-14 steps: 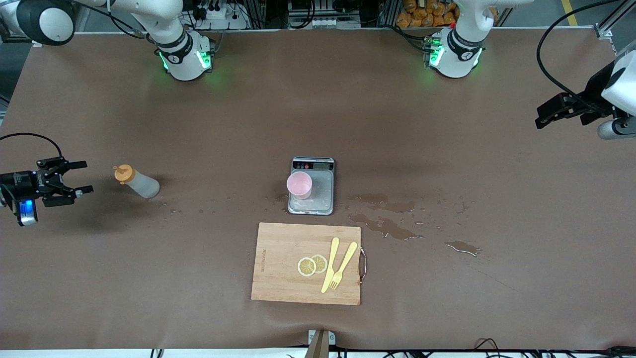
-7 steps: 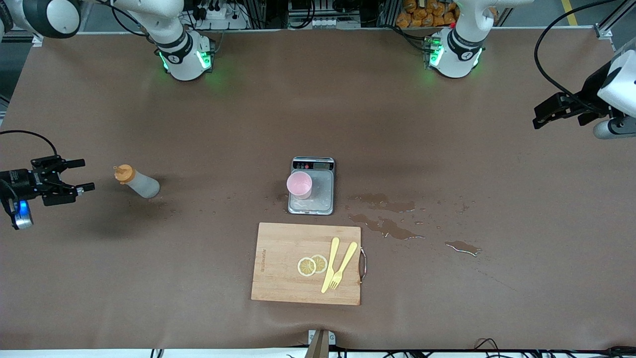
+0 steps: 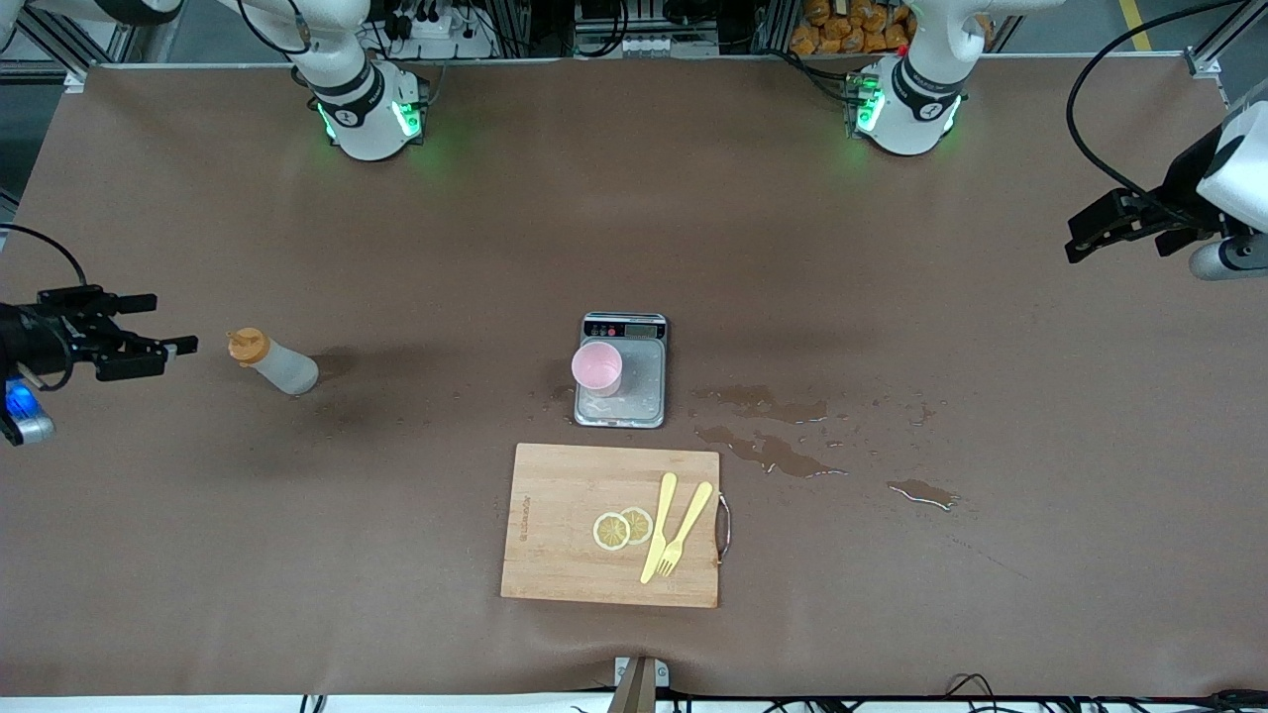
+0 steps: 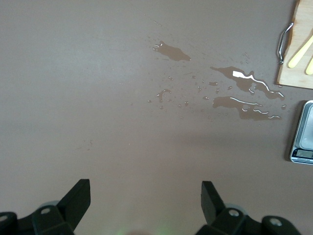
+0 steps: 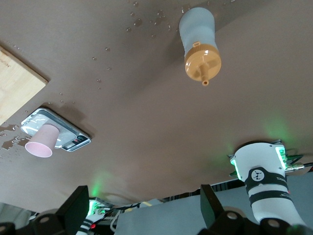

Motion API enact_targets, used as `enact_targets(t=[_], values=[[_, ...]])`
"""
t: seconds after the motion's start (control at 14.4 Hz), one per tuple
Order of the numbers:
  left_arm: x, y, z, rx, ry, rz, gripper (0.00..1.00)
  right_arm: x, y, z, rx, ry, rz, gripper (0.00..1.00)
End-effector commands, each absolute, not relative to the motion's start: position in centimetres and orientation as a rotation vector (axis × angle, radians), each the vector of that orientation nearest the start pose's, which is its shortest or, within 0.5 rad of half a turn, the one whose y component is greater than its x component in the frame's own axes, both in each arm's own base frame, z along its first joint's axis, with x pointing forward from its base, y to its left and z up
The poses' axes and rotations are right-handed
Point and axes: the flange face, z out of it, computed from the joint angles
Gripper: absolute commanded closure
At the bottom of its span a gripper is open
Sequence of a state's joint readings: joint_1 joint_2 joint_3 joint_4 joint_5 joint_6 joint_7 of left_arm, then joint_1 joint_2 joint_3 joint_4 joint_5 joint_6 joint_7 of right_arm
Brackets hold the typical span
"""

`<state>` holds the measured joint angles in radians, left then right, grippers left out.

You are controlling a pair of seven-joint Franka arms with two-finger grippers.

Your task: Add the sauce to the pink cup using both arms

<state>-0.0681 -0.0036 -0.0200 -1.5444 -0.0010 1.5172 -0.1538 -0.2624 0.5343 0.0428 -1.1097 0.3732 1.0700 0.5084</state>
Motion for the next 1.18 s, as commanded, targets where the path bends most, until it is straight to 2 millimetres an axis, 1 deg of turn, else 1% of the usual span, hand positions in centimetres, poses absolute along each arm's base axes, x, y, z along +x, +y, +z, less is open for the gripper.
enact_targets(t=[0.0,0.07,0.14,0.28,0.35,0.49,0.63,0.7,0.77,0.84,1.04,1.11], values=[[54.9,-5.2,63.5,-3.153,-0.11,0.027,0.0,61.0,-5.9,52.6,-2.723,0.806,0.807,0.0],[54.9,-5.3,63.4,-3.154,-0.11,0.03,0.0,60.4,-4.1,53.4,-2.789,0.783,0.778,0.0],[55.0,-5.4,63.3,-3.154,-0.106,0.032,0.0,59.7,-2.9,54.1,-2.83,0.769,0.756,0.0],[55.0,-5.7,63.2,-3.155,-0.098,0.032,0.0,58.2,-2.1,55.7,-2.87,0.721,0.702,0.0],[55.0,-5.6,63.2,-3.156,-0.101,0.033,0.0,57.5,-2.3,56.4,-2.887,0.662,0.68,0.0],[55.0,-5.3,63.3,-3.156,-0.11,0.03,0.0,56.0,-4.0,58.0,-2.897,0.567,0.611,0.0],[55.0,-5.5,63.2,-3.156,-0.103,0.033,0.0,53.8,-6.4,60.8,-2.916,0.478,0.413,0.0],[55.0,-5.4,63.2,-3.156,-0.105,0.033,0.0,53.1,-7.2,62.2,-2.951,0.436,0.33,0.0],[55.0,-5.4,63.2,-3.156,-0.108,0.035,0.0,53.0,-7.5,63.1,-2.982,0.421,0.277,0.0],[55.0,-5.4,63.2,-3.156,-0.108,0.035,0.0,53.1,-7.7,63.5,-2.998,0.422,0.243,0.0],[55.0,-5.4,63.1,-3.155,-0.108,0.037,0.0,53.7,-7.6,64.1,-3.018,0.352,0.153,0.0],[55.0,-5.4,63.2,-3.156,-0.108,0.035,0.0,54.0,-7.3,64.3,-3.026,0.339,0.118,0.0]])
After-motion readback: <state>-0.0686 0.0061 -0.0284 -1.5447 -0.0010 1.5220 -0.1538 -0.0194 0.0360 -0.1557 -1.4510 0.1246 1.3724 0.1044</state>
